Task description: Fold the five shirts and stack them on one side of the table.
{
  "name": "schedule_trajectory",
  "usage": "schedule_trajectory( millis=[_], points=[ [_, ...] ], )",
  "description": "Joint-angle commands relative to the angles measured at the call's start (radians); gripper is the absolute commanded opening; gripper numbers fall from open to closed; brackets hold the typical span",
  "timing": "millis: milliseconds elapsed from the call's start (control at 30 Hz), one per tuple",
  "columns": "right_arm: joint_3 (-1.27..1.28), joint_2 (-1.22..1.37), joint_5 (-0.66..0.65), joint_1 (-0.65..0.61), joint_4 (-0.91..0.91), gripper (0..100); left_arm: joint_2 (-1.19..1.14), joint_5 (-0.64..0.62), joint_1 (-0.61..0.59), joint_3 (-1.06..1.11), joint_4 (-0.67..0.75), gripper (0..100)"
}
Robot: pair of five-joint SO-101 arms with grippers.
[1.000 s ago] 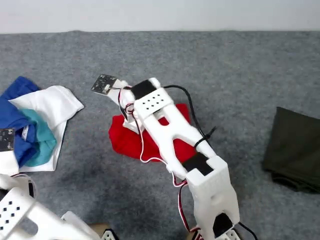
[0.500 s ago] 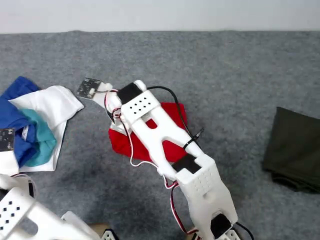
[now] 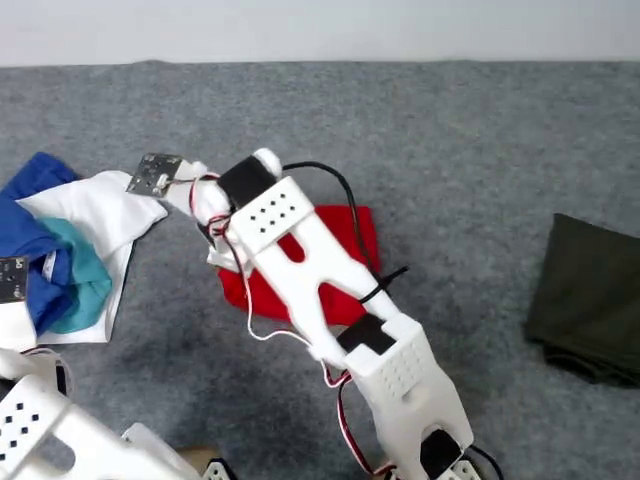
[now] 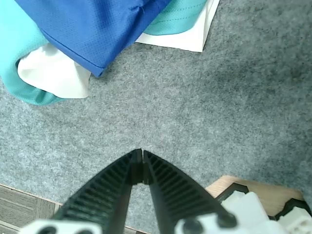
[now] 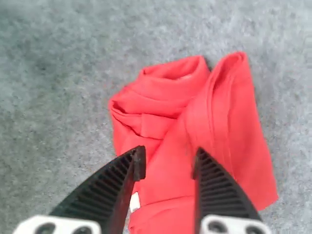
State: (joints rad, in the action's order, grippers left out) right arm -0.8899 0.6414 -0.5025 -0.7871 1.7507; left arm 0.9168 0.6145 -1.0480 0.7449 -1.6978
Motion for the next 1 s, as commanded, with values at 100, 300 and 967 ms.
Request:
schedule_trajectory(
  millis=[100, 300, 967],
  points=[
    [-0.054, -0.005, -0.029, 0.028, 0.016, 15.4, 0.012, 0.003, 0.005, -0.025, 0.005, 1],
    [-0.052, 0.041, -0.031, 0.225, 0.027, 1.9, 0.012, 0.003, -0.002, -0.025, 0.003, 1],
    [-0.049, 0.180, -0.026, 0.159, 0.047, 1.0, 0.012, 0.003, 0.005, -0.025, 0.005, 1]
  ],
)
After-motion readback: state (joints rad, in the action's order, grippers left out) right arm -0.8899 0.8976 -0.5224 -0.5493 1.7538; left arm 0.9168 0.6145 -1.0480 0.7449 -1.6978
